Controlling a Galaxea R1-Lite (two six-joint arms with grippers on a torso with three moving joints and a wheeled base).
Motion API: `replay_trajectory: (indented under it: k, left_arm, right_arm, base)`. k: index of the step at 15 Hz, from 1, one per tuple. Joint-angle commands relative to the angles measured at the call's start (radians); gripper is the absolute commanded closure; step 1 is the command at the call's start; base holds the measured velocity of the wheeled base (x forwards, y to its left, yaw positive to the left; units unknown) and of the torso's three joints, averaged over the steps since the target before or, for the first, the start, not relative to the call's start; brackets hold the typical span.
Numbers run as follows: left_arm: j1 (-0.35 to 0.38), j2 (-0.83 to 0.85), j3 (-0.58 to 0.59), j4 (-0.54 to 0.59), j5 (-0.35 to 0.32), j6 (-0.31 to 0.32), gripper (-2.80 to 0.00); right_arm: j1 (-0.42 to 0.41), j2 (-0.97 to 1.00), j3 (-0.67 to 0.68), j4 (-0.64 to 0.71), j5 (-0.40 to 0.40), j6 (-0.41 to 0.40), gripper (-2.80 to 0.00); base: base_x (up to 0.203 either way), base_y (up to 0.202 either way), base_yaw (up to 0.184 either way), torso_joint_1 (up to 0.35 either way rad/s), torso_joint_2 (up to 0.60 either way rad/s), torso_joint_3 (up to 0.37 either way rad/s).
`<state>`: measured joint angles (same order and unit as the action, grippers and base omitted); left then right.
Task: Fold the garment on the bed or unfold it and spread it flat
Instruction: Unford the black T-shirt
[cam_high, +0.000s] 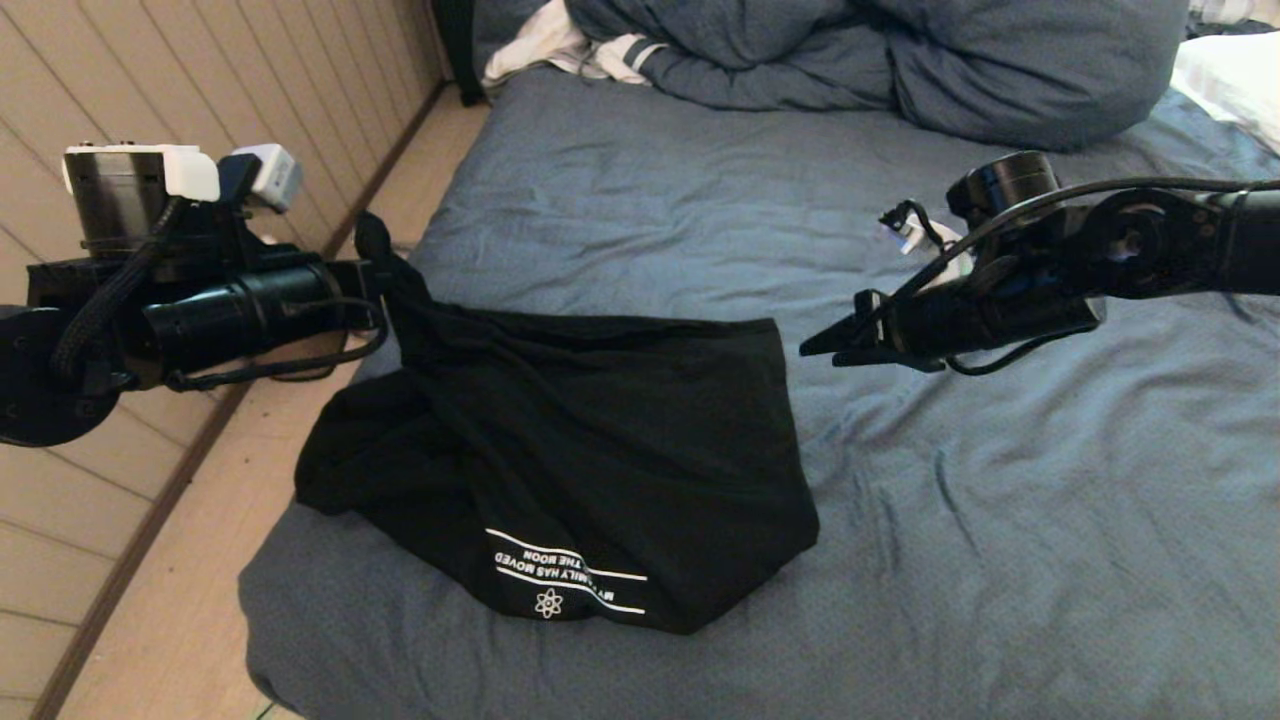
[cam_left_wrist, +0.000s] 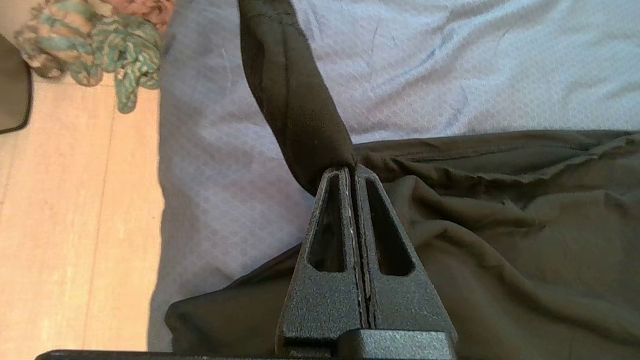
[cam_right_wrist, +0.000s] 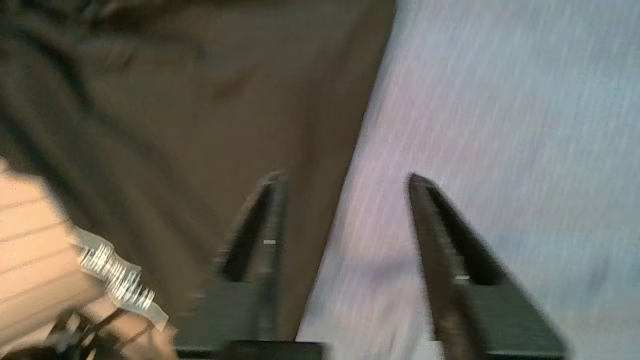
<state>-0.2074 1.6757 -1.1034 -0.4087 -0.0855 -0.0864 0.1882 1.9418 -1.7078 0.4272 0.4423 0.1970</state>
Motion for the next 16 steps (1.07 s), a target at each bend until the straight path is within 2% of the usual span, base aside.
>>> replay_trajectory:
  k: [1, 8, 11, 13, 14, 16]
  left_arm:
    - [-0.006, 0.016, -0.001, -0.008, 0.000, -0.001, 0.00]
    - [-0.010, 0.033, -0.009, -0.016, 0.001, -0.001, 0.00]
    - [-0.010, 0.038, -0.015, -0.016, 0.001, -0.001, 0.00]
    - [-0.010, 0.044, -0.015, -0.016, 0.001, -0.001, 0.00]
    - [-0.010, 0.045, -0.015, -0.016, 0.001, -0.001, 0.00]
    - [-0.010, 0.047, -0.015, -0.016, 0.001, -0.001, 0.00]
  right_arm:
    - [0.011, 0.104, -0.083, 0.002, -0.006, 0.002, -2.80]
    - [0.039, 0.232, -0.248, -0.014, -0.004, 0.018, -2.80]
    - [0.059, 0.244, -0.248, -0.129, -0.008, 0.056, -2.80]
    - [0.079, 0.244, -0.248, -0.140, -0.008, 0.064, -2.80]
    - [0.085, 0.244, -0.248, -0.140, -0.008, 0.064, 0.00]
    - [0.089, 0.243, -0.248, -0.136, -0.010, 0.062, 0.00]
  base:
    - [0.000, 0.000, 0.000, 0.000, 0.00, 0.000]
    - [0.000, 0.000, 0.000, 0.000, 0.00, 0.000]
    - [0.000, 0.000, 0.000, 0.000, 0.00, 0.000]
    - [0.000, 0.000, 0.000, 0.000, 0.00, 0.000]
    - [0.000, 0.000, 0.000, 0.000, 0.00, 0.000]
    - [0.000, 0.000, 0.000, 0.000, 0.00, 0.000]
